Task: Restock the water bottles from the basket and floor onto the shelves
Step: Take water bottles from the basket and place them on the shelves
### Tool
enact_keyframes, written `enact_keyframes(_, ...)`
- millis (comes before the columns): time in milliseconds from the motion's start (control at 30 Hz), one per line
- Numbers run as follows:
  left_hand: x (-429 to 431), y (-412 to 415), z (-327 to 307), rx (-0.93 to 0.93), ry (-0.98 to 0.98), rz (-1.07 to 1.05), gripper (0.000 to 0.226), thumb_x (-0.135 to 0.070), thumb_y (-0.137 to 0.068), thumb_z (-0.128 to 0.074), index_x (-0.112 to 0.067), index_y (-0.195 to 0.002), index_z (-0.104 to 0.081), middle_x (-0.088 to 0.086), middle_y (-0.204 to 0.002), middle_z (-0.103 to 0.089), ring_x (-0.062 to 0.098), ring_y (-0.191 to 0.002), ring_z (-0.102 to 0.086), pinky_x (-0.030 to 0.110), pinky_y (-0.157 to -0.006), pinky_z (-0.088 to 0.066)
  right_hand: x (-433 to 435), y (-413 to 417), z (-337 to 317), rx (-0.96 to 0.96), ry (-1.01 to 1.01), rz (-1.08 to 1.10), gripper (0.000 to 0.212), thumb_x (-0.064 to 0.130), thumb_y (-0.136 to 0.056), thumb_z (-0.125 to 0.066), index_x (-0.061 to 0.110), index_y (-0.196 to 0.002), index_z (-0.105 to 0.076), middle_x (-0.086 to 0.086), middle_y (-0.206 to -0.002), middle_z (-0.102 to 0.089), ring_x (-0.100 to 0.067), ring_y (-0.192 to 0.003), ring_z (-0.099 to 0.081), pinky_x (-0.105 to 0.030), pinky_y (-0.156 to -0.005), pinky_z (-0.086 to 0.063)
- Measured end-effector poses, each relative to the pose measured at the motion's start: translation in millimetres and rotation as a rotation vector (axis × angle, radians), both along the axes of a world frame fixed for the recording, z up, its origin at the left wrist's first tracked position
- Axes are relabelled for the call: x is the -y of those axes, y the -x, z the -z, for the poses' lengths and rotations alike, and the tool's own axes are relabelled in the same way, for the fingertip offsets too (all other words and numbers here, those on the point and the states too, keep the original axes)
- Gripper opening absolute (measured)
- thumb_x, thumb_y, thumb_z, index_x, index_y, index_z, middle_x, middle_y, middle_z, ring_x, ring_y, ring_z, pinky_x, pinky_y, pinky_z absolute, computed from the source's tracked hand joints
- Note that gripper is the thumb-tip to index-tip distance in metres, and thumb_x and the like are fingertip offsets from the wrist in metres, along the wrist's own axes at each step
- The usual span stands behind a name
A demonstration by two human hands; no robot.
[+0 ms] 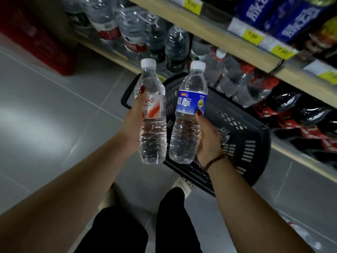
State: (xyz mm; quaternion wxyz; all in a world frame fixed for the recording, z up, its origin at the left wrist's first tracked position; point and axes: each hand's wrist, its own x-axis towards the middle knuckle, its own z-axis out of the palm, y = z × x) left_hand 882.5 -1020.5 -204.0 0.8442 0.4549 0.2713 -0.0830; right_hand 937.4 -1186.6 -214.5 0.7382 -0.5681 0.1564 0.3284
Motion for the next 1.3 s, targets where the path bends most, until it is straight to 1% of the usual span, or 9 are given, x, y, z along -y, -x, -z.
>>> enact_keyframes(67,-21,18,-13,-0.026,-0.058,-0.043,0.074,-0.07,-0.082,-0.051,-0.005,-0.116,-0.059,0.025,-0.109,-0.06,0.037,-0.099,-0.059,0.053,-0.095,-0.043,-24,9,-17,0.005,0.004,-0.037,0.068,0.061,-0.053,-0.081,0.021,-0.107,-0.071,-0.005,-0.115,-0.069,-0.026,-0.116,-0.06,-0.051,-0.106,-0.039)
enact_keyframes(200,-73,58,-43,-0.075,-0.103,-0.124,0.072,-0.075,-0.072,-0.061,-0.01,-0.105,-0.062,0.014,-0.091,-0.064,0.026,-0.078,-0.063,0.038,-0.076,-0.05,-74,36,-55,0.041,0.012,-0.083,0.043,0.05,-0.066,-0.074,0.021,-0.098,-0.073,-0.006,-0.106,-0.072,-0.026,-0.107,-0.065,-0.049,-0.101,-0.044)
enact_keyframes(333,-126,93,-88,-0.183,-0.168,-0.182,0.089,-0.08,-0.065,-0.059,-0.007,-0.115,-0.064,0.025,-0.113,-0.067,0.04,-0.101,-0.065,0.052,-0.095,-0.049,-129,70,-98,0.113,0.064,-0.119,0.05,0.052,-0.065,-0.075,0.017,-0.1,-0.073,-0.007,-0.104,-0.073,-0.026,-0.107,-0.064,-0.049,-0.103,-0.042)
enact_keyframes(533,-201,132,-150,-0.191,-0.255,-0.226,0.069,-0.076,-0.072,-0.057,-0.013,-0.096,-0.071,0.014,-0.09,-0.074,0.026,-0.075,-0.071,0.039,-0.074,-0.054,-198,114,-154,0.19,0.144,-0.122,0.018,0.035,-0.081,-0.069,0.019,-0.076,-0.075,0.003,-0.078,-0.074,-0.008,-0.07,-0.069,-0.03,-0.073,-0.048)
enact_keyframes(767,-253,148,-210,-0.146,-0.307,-0.277,0.081,-0.077,-0.051,-0.057,-0.014,-0.101,-0.071,0.009,-0.091,-0.076,0.028,-0.087,-0.072,0.038,-0.081,-0.055,-258,128,-207,0.23,0.123,-0.135,0.02,0.03,-0.087,-0.064,0.018,-0.072,-0.07,0.006,-0.066,-0.072,-0.006,-0.06,-0.067,-0.021,-0.063,-0.052)
enact_keyframes(867,-267,144,-226,-0.114,-0.299,-0.282,0.073,-0.072,-0.06,-0.055,-0.016,-0.103,-0.07,0.011,-0.095,-0.075,0.029,-0.09,-0.07,0.041,-0.087,-0.051,-280,120,-220,0.238,0.124,-0.166,0.026,0.034,-0.088,-0.061,0.019,-0.069,-0.07,0.006,-0.066,-0.072,-0.009,-0.061,-0.067,-0.027,-0.069,-0.053)
enact_keyframes(967,-280,132,-238,-0.081,-0.31,-0.279,0.059,-0.067,-0.064,-0.052,-0.021,-0.095,-0.068,0.008,-0.093,-0.074,0.022,-0.082,-0.068,0.034,-0.077,-0.05,-301,105,-228,0.264,0.113,-0.19,0.024,0.036,-0.092,-0.054,0.022,-0.077,-0.065,0.014,-0.057,-0.068,0.001,-0.054,-0.064,-0.02,-0.055,-0.047)
enact_keyframes(1133,-319,92,-239,-0.07,-0.367,-0.272,0.043,-0.06,-0.085,-0.049,-0.021,-0.091,-0.068,-0.004,-0.073,-0.071,0.008,-0.064,-0.064,0.025,-0.06,-0.043,-343,68,-230,0.308,0.13,-0.201,0.04,0.056,-0.075,-0.065,0.017,-0.085,-0.07,0.001,-0.08,-0.073,-0.02,-0.081,-0.067,-0.039,-0.085,-0.05)
enact_keyframes(1300,-366,40,-243,-0.136,-0.367,-0.27,0.045,-0.058,-0.087,-0.05,-0.019,-0.099,-0.068,-0.002,-0.083,-0.072,0.004,-0.066,-0.069,0.023,-0.061,-0.043,-389,16,-227,0.327,0.135,-0.196,0.062,0.065,-0.062,-0.07,0.021,-0.106,-0.069,-0.002,-0.102,-0.073,-0.023,-0.101,-0.067,-0.046,-0.094,-0.05)
